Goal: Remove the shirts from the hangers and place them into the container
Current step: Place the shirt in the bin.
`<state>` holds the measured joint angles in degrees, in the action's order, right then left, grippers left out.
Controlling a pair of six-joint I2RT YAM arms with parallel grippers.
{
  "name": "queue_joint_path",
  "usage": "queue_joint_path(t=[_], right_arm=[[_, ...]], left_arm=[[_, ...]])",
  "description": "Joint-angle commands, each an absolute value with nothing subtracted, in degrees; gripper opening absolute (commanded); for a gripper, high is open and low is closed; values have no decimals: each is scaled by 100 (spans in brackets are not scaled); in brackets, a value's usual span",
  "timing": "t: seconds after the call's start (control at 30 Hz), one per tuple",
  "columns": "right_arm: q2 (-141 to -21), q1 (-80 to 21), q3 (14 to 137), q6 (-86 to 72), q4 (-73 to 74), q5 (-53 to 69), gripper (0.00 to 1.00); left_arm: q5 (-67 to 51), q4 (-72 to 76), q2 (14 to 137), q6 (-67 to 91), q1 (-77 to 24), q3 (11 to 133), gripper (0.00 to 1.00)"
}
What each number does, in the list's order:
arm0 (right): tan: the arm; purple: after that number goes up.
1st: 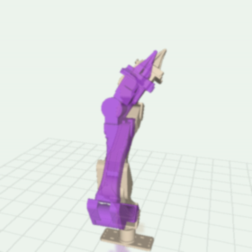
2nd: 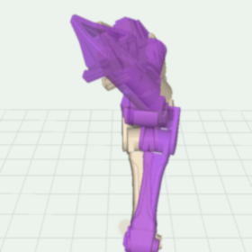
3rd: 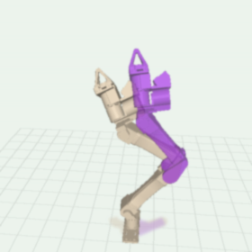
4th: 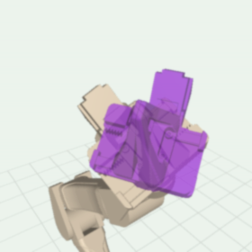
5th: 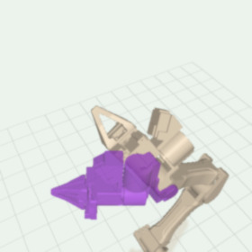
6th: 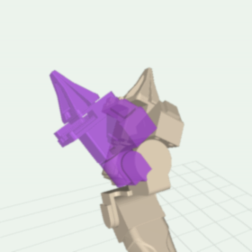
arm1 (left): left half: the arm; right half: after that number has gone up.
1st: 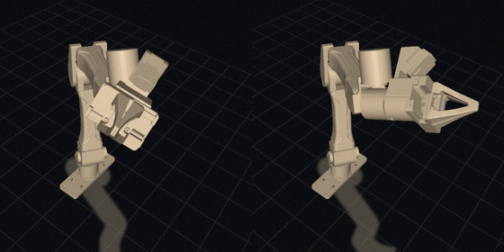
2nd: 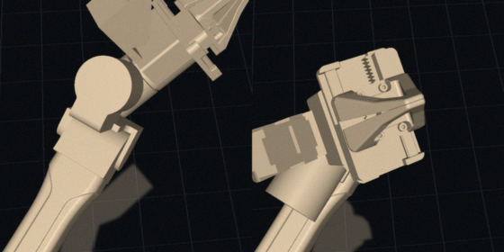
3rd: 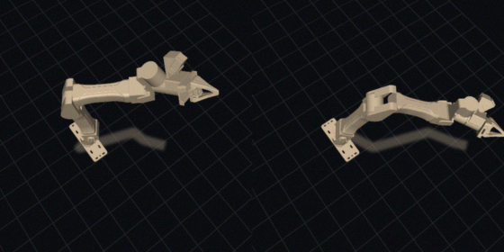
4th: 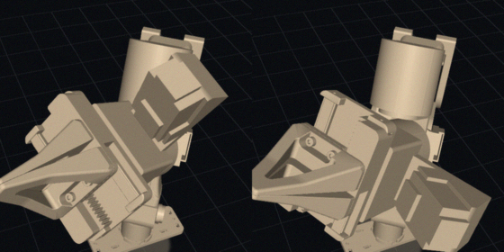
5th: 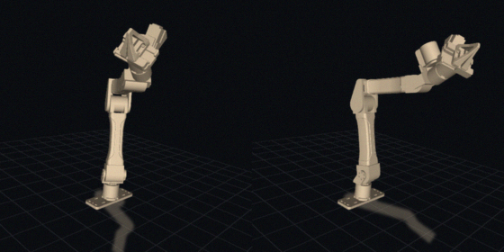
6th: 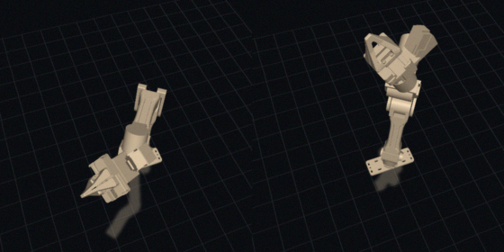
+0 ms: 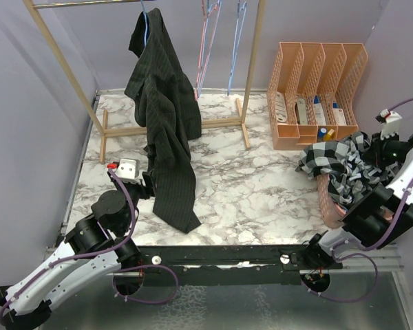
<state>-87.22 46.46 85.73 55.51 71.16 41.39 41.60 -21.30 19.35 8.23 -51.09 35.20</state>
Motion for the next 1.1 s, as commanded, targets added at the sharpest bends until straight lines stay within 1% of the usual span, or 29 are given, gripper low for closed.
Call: queue_joint_path(t=[0.0,0.17,0.27,0.4,0.57,0.7,0.83,1.0,1.07], right_arm=[[-7768,4635,8814,6370,8070,4281,1],[-6196,4636,8502,6948,8077,4125,1],[-5472,4639,8238,7157,8078,4011,1],[-5191,4637,7782,7058,8086,3690,1],[-5065,4640,6677,7236,8088,3145,1],[-5242,4640,5959,7476,8077,3000,1],[-5872,4635,5895,7322,8023,3109,1],[-6635,4632,5815,6975,7541,3230,1],[-6971,4584,5665,6848,7270,3072,1]], left_arm=[[4252,-2085,1934,870,-5089,3533,63],[4262,-2086,1948,870,-5089,3533,63],[4271,-2085,1953,864,-5093,3533,63],[4261,-2086,1960,868,-5085,3533,63],[4251,-2094,1981,878,-5084,3533,63],[4251,-2095,2037,874,-5081,3541,63],[4251,-2109,2048,879,-5082,3542,63],[4261,-2121,2047,888,-5080,3538,63],[4254,-2119,2056,895,-5080,3542,63]])
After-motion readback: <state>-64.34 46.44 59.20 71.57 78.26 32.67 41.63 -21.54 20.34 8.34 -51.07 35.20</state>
